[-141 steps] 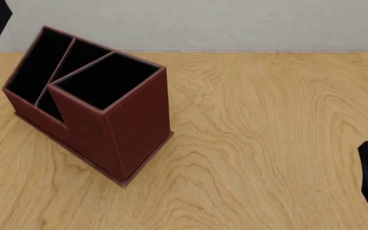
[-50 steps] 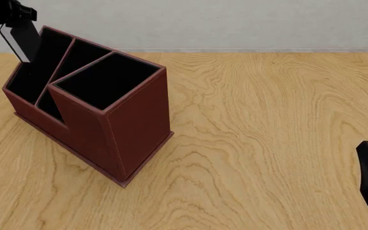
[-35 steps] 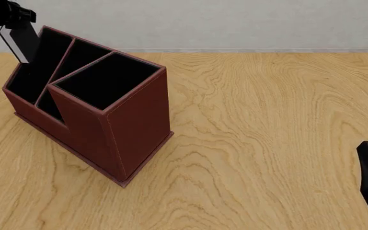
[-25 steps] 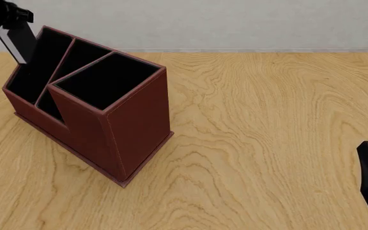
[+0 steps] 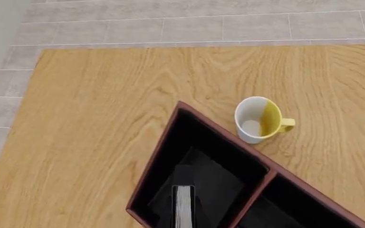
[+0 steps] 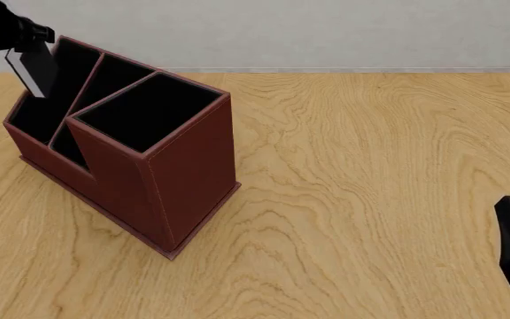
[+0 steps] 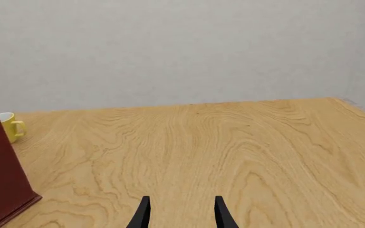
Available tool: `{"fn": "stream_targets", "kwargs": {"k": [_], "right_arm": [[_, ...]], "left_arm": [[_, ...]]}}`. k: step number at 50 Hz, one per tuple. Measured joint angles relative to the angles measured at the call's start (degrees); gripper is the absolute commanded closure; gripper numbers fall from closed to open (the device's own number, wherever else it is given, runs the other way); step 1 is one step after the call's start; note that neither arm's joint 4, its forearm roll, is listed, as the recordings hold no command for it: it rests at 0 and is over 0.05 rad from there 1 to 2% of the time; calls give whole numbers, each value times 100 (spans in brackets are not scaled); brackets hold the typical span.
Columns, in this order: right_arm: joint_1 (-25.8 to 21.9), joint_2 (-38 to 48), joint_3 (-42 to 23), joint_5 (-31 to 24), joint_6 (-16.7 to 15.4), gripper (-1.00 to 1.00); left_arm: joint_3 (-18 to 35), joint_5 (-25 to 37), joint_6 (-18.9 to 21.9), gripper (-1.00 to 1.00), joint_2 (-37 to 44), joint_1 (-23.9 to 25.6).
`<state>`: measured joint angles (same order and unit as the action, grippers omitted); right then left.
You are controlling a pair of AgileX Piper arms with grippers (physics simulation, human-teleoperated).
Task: Pick up the book and place it in the left compartment of the caddy.
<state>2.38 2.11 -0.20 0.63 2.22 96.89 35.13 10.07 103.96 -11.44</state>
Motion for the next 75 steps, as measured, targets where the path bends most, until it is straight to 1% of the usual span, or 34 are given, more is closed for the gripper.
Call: {"fn": "stream_targets", "kwargs": {"k": [28,43,63,75], "right_arm": [[-14,38,-7,22,2,-100],[-20,21,-5,6,-1,-100],[-23,-2,-1,-3,7,-100],[-20,-19,-2,-14,2,-100]], "left_arm": [[-222,-297,-16,100,221,46],[-364,-408,97,100,279,16],[-669,-594,347,100,254,-138],[-832,-706,372,100,259,-165]]}}
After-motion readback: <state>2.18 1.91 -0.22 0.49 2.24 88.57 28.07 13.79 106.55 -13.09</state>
